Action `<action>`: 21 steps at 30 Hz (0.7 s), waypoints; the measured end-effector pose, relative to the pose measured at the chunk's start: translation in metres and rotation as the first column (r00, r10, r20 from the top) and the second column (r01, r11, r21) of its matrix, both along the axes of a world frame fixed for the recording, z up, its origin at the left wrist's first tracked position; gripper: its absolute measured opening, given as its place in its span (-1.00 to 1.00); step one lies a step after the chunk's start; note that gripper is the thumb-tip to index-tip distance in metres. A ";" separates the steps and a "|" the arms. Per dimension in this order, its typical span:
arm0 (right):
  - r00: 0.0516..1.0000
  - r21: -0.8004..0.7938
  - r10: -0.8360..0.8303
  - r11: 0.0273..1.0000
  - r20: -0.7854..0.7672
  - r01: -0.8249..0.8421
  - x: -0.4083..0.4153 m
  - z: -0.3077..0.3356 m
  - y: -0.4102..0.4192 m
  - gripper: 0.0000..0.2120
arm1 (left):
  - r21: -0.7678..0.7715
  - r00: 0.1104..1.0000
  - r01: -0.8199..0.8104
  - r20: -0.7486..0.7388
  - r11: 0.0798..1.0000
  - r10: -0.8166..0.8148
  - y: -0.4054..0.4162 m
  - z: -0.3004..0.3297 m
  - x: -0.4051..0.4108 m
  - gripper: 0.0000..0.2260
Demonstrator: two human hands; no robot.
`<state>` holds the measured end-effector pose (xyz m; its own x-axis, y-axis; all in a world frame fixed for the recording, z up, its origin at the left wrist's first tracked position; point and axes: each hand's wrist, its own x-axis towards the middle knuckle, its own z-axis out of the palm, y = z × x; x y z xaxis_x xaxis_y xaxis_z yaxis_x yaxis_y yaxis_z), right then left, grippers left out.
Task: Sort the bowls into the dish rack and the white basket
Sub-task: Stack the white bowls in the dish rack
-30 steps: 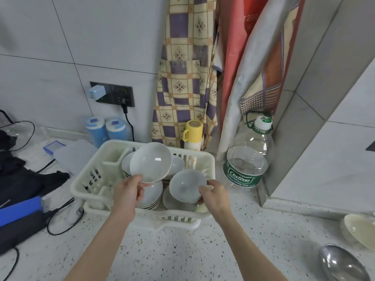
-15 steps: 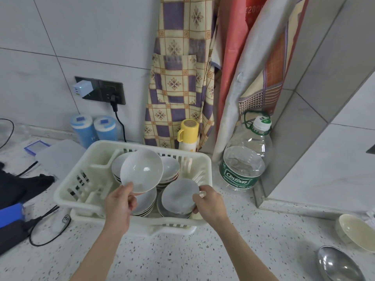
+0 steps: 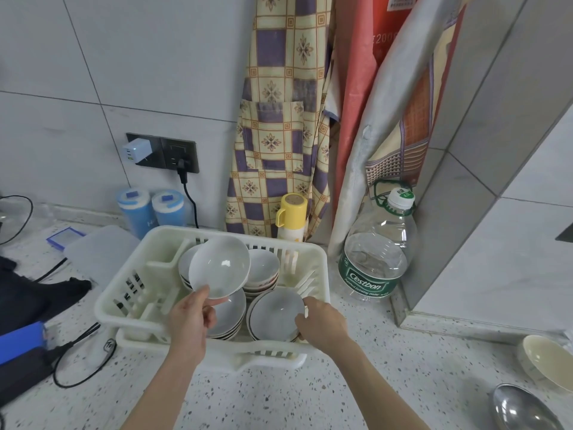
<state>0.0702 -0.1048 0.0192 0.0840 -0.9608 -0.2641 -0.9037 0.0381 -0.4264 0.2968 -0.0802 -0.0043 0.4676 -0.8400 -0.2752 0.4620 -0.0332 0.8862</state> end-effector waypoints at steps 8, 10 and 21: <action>0.961 -0.060 0.048 0.996 -0.271 -0.066 0.008 -0.008 -0.001 -0.70 | 0.082 0.989 0.039 0.140 0.996 -0.050 0.001 0.012 -0.003 -0.74; 0.951 -0.054 0.043 0.997 -0.306 -0.063 0.012 -0.007 0.000 -0.61 | 0.114 0.974 0.063 0.211 0.991 -0.087 0.000 0.017 -0.004 -0.78; 0.866 -0.077 -0.157 0.973 0.475 0.219 -0.005 0.004 0.018 -0.67 | 0.383 0.718 0.284 0.522 0.879 -0.460 0.002 0.023 -0.034 -0.73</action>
